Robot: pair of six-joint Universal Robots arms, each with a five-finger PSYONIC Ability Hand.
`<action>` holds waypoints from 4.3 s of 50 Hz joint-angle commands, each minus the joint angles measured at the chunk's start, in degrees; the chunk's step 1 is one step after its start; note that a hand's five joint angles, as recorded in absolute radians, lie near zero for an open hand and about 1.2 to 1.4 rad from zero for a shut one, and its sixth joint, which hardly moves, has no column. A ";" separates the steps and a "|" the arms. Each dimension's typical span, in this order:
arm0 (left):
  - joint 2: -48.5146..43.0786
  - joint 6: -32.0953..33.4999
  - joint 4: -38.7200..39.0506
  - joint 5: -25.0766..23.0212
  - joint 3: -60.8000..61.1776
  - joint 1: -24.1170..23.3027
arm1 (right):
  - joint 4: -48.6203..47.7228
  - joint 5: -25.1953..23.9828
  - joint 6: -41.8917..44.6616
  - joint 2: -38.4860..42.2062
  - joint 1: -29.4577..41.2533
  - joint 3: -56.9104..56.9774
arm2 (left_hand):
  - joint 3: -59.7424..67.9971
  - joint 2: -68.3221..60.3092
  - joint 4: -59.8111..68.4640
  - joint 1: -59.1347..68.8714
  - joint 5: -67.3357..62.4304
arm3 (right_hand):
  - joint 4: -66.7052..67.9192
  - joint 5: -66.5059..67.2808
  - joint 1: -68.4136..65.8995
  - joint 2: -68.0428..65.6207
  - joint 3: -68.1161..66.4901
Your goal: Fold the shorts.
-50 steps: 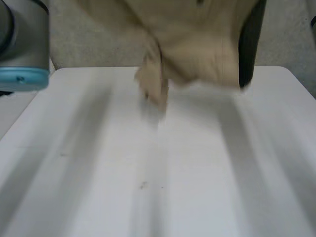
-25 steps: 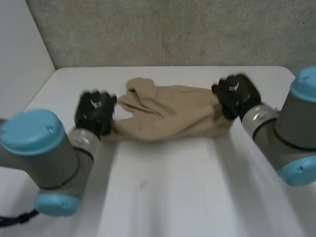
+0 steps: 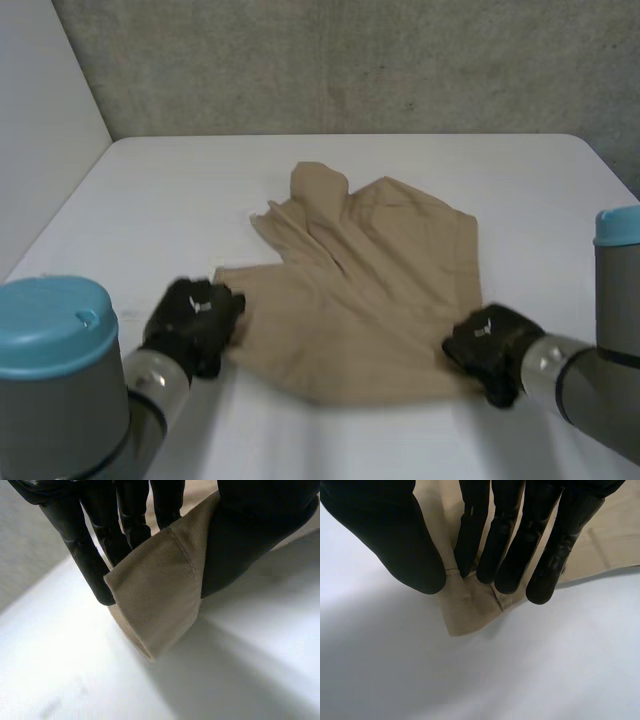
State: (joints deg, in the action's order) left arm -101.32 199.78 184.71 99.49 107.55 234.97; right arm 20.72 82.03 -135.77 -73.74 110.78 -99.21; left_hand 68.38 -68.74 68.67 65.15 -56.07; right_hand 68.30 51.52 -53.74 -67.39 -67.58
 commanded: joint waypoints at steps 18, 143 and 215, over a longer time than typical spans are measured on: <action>3.77 0.79 -3.75 -0.62 -7.17 0.83 | -5.25 -2.93 2.88 -4.83 -4.43 -4.06 | -54.80 55.16 -55.09 -51.57 52.49 | 11.70 18.48 -26.26 -12.61 -12.42; 10.36 -11.43 -16.40 -7.82 1.70 8.40 | -21.43 -0.99 -16.28 -3.52 -2.50 -4.33 | -39.50 39.85 -39.79 -36.26 37.18 | 11.70 18.48 -26.26 -12.61 -12.42; 18.97 -8.79 -20.98 -7.56 -3.48 -0.92 | -3.23 -25.78 -7.14 -23.65 -20.17 -19.71 | 11.62 -11.26 11.33 14.85 -13.93 | -35.17 -28.39 20.61 34.26 34.45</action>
State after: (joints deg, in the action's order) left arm -78.58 190.83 159.57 91.84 104.70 232.05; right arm 24.38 55.57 -138.33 -102.21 90.20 -115.46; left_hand 68.14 -68.59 68.44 65.67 -55.73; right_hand 32.19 22.51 -28.21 -32.46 -32.00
